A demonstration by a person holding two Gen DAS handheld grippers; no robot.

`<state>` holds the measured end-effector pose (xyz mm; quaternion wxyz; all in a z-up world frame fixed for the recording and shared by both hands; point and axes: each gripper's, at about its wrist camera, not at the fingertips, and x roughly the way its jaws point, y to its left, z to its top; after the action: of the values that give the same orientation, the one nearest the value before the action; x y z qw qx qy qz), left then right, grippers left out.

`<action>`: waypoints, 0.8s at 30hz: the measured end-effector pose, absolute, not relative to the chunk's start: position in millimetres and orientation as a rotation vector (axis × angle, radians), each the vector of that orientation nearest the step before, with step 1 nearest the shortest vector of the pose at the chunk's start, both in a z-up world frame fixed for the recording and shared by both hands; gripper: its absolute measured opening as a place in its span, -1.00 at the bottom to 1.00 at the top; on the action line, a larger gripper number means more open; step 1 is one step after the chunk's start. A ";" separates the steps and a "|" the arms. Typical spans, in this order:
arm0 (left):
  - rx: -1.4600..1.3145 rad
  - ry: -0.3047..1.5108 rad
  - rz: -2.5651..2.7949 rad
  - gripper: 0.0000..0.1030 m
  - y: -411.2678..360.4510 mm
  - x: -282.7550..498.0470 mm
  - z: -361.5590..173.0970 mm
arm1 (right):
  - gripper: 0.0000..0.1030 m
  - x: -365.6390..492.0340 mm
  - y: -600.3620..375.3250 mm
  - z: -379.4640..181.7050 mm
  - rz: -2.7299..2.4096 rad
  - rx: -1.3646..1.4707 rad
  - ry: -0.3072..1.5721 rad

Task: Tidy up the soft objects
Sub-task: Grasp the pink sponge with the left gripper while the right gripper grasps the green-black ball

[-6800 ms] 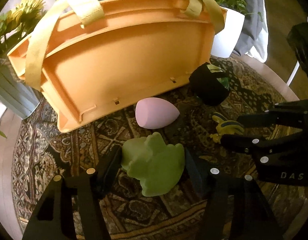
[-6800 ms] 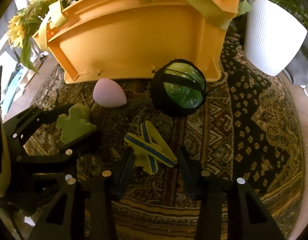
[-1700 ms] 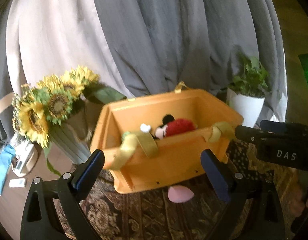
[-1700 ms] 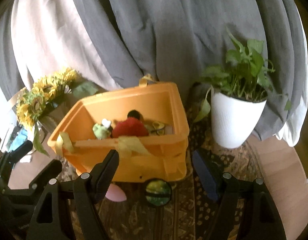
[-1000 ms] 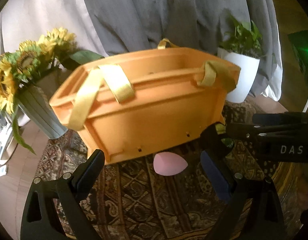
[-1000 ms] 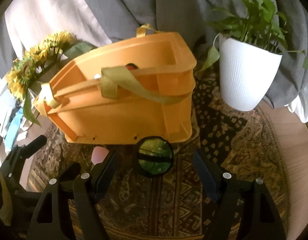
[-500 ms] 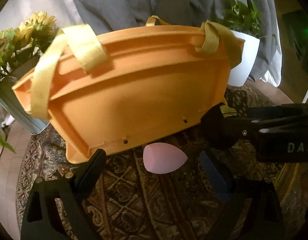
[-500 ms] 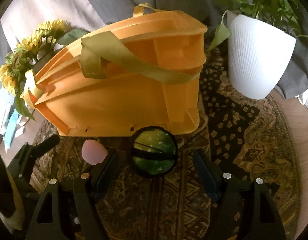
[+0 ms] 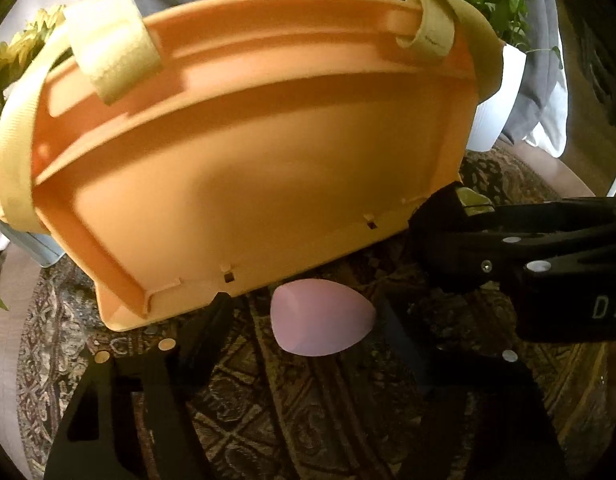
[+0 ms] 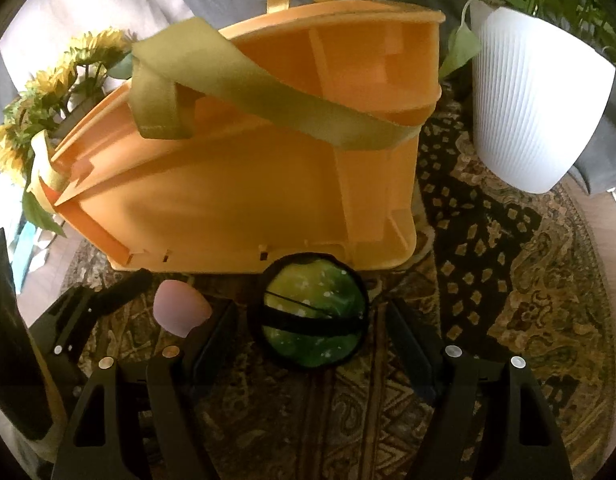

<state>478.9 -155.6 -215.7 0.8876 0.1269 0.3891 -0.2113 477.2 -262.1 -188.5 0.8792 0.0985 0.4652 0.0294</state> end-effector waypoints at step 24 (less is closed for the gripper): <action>0.195 0.767 -0.385 -0.03 -125.4 455.0 -176.5 | 0.21 455.5 -254.5 -170.8 0.071 0.159 0.920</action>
<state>455.0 -125.4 -176.5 0.9048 0.0943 0.3711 -0.1865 455.5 -254.5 -170.8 0.8923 0.0768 0.4435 0.0341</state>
